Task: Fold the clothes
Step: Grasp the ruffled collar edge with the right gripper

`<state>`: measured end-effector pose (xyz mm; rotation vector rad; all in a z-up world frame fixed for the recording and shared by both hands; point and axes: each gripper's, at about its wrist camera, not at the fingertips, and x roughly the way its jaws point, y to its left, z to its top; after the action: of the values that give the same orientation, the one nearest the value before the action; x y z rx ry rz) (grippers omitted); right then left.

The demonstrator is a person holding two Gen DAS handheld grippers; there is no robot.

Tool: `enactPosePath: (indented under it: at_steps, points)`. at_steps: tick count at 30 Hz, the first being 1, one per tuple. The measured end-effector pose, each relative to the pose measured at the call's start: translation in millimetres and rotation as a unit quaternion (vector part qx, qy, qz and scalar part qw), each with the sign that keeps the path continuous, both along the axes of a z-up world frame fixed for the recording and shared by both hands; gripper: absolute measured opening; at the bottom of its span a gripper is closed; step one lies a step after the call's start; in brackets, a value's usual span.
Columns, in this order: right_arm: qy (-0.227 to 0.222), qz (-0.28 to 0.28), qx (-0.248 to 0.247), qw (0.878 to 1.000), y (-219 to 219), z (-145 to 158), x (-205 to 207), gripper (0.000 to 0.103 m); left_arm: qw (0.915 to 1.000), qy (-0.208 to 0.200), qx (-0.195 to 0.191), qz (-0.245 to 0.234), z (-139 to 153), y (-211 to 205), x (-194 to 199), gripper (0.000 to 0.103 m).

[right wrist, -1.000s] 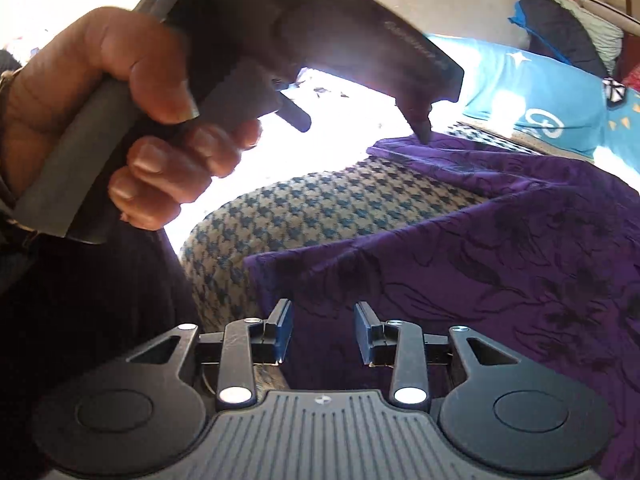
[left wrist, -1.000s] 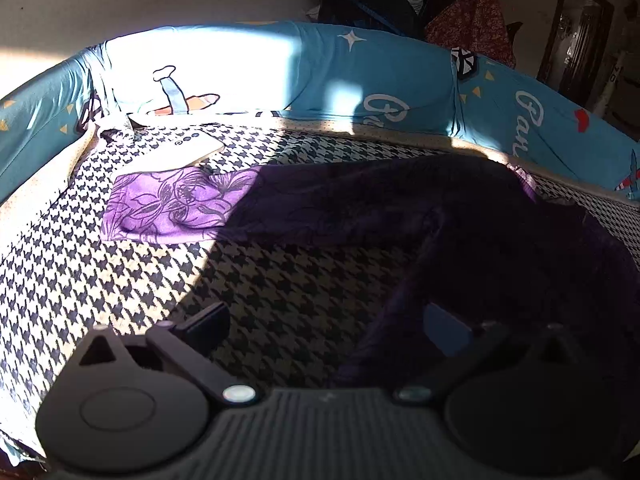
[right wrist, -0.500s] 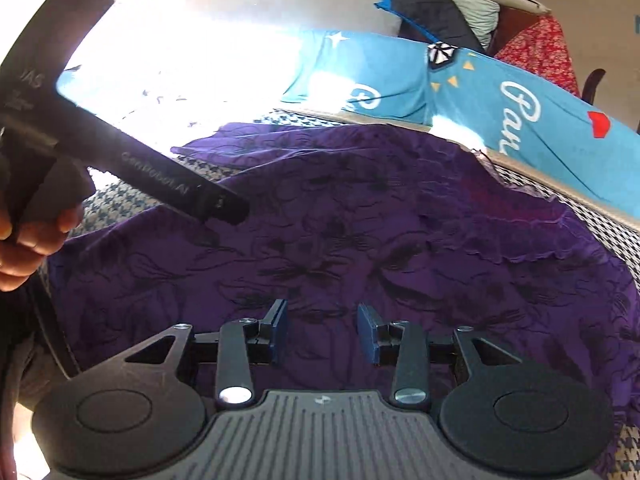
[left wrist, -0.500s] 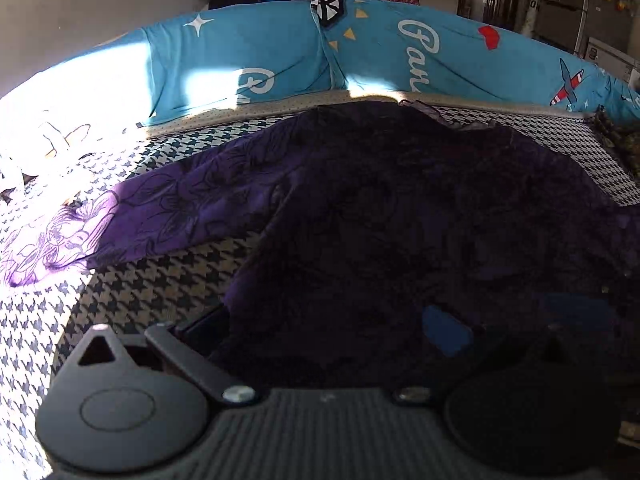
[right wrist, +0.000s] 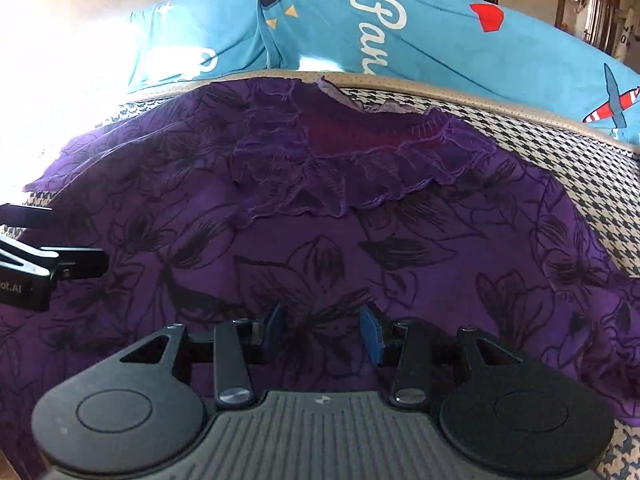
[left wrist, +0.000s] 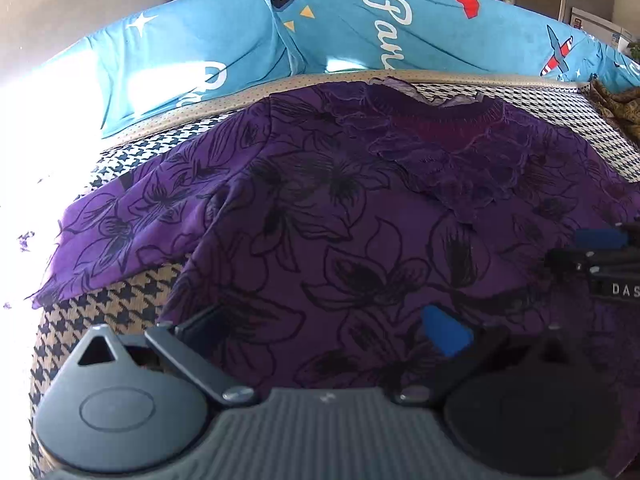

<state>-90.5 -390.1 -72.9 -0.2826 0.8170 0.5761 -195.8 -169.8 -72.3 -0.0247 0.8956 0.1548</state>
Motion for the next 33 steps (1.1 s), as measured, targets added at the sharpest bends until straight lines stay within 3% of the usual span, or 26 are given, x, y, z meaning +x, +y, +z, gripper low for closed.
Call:
enactPosePath:
  at_steps: [8,11,14,28,33]
  points:
    - [-0.04,-0.076,-0.063,0.994,-15.3,-2.2,30.0,0.04,0.999,0.027,-0.011,0.034,-12.2,7.6,15.8,0.103]
    - [-0.016,-0.101,-0.014,0.995,-29.0,3.8,46.9,0.04,0.9987,0.025,-0.023,0.038,-13.5,11.1,20.9,0.103]
    - [-0.039,-0.095,0.018,0.995,-33.9,12.7,57.0,0.041,0.9987,0.023,-0.023,0.038,-14.8,11.7,27.1,0.103]
    - [-0.102,-0.042,0.049,0.993,-1.7,22.7,96.4,0.047,0.9989,0.019,-0.033,0.027,-17.7,9.6,44.5,0.103]
    - [-0.094,-0.046,0.092,0.99,-5.3,27.8,121.9,0.063,0.9988,0.018,-0.038,0.025,-17.6,10.9,42.9,0.103]
